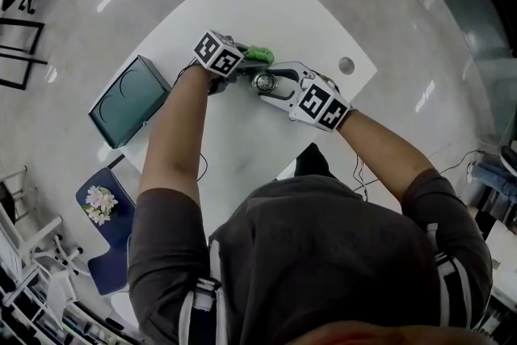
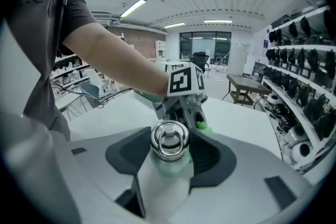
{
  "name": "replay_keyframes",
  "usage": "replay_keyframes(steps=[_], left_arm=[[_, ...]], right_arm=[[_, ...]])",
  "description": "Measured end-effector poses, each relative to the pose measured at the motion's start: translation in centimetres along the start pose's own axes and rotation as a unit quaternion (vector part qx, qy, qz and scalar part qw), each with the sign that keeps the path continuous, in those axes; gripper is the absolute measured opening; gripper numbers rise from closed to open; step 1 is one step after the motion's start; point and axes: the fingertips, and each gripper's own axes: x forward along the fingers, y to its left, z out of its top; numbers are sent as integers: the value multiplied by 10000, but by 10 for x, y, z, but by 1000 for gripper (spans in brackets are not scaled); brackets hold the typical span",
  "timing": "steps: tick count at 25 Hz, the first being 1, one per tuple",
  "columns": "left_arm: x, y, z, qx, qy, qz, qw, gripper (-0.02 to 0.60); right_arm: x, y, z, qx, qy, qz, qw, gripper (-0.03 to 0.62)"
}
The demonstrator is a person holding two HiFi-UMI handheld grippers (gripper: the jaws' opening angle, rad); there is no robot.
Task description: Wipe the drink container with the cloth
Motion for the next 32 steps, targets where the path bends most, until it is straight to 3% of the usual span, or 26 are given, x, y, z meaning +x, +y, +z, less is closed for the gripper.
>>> replay_keyframes(steps=[2,5,8,9,11,13,17,21,25,27,30,32], left_arm=[[3,5,-7,125,289,90,9995,89],[2,3,-4,328,350,336,9983,89],[-17,0,0,248,-56,856,9960,91],[-29,0,0,124,-279,1050,9940,91],[-54,-4,-3,-161,-709,1370,9879,91],[-77,-13,-11,-409,-1074,1610,9802,92],[-104,-36,-33,-795,-1647,2140,9595,92],[-120,-60,-49,-1181,-2220,2446,9364,92],[-128,-78,-61,-1520,-2744,2747,9089,94],[-129,-86,-68,-1706,-3018,2859,8933,94],[-131,-98,-76,-2009,-3469,3001,8656,94],[-131,-109,-74,-2158,-3820,2989,8475,94]], right_arm=[[0,-1,1,31,46,18,10000,219],[-4,-1,1,-10,246,12,9997,221],[-7,2,3,-572,784,140,9952,231],[-5,5,4,-844,994,273,9911,271],[0,12,4,-1268,1451,627,9793,321],[6,13,-2,-1702,1944,933,9615,330],[17,8,-15,-2673,2560,1314,9196,264],[21,9,-21,-2788,2857,1632,9022,259],[26,9,-22,-2499,2975,1807,9036,265],[27,5,-22,-2088,2960,1764,9153,250],[27,-11,-20,-940,2655,1597,9461,250],[23,-24,-16,252,2224,1574,9618,249]])
